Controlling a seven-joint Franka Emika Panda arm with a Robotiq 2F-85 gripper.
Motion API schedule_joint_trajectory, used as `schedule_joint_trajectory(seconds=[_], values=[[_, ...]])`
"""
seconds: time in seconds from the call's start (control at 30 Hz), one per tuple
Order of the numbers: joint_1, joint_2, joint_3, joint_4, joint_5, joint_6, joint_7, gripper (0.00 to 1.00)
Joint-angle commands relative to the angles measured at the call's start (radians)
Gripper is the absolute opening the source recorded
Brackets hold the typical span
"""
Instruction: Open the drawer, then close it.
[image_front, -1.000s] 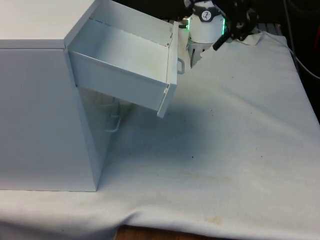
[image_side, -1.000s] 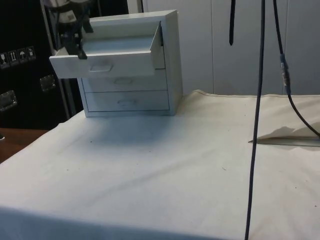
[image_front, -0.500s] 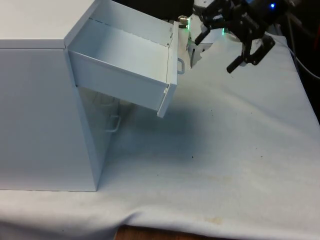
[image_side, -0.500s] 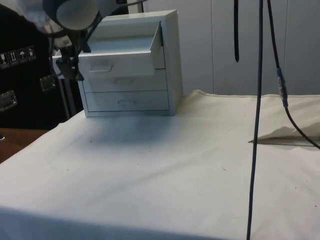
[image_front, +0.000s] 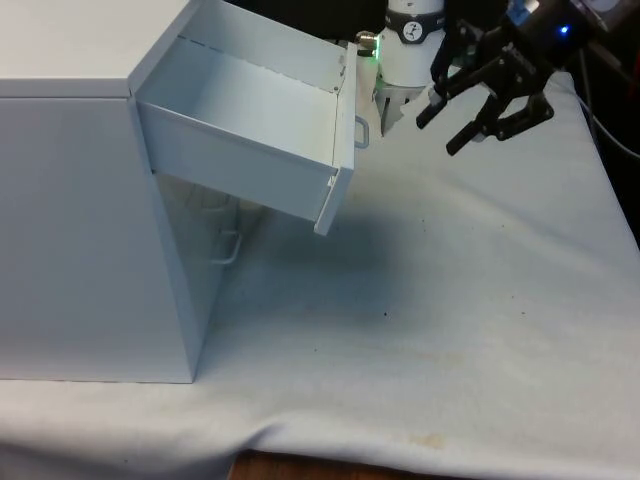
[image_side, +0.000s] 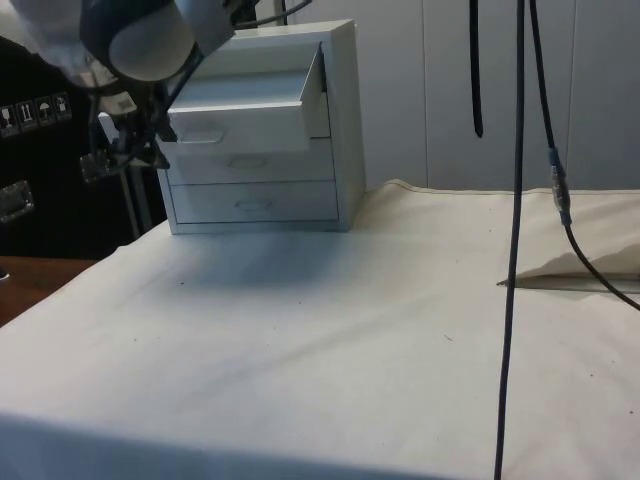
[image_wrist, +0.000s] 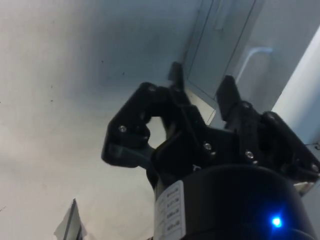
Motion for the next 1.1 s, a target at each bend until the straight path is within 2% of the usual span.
schedule_joint_trajectory(seconds=[0.0,0.1,0.13,0.2,0.3,0.43,0.5,0.53,0.57,0.7,0.8,0.83,0.87,1.07], values=[[0.000,0.002,0.001,0.002,0.001,-0.003,0.002,0.39],[0.000,0.003,0.002,0.003,0.000,-0.003,0.004,0.23],[0.000,0.003,0.003,0.003,0.000,-0.003,0.005,0.12],[0.000,0.001,0.003,0.000,-0.001,-0.001,0.005,0.02],[-0.009,-0.005,-0.004,-0.013,-0.007,0.010,-0.004,0.00],[-0.013,-0.009,-0.017,-0.031,-0.007,0.022,-0.015,0.00],[-0.019,-0.012,-0.026,-0.044,-0.008,0.031,-0.022,0.00],[-0.020,-0.002,-0.025,-0.032,-0.003,0.011,-0.018,0.00],[-0.021,-0.013,-0.028,-0.049,-0.009,0.034,-0.025,0.00],[-0.026,-0.016,-0.042,-0.064,-0.009,0.044,-0.036,0.00],[-0.028,-0.020,-0.056,-0.080,-0.010,0.052,-0.048,0.00],[-0.029,-0.008,-0.053,-0.064,-0.003,0.031,-0.042,0.00],[-0.028,-0.021,-0.060,-0.084,-0.010,0.055,-0.051,0.00],[-0.027,-0.037,-0.082,-0.106,-0.017,0.061,-0.069,0.00]])
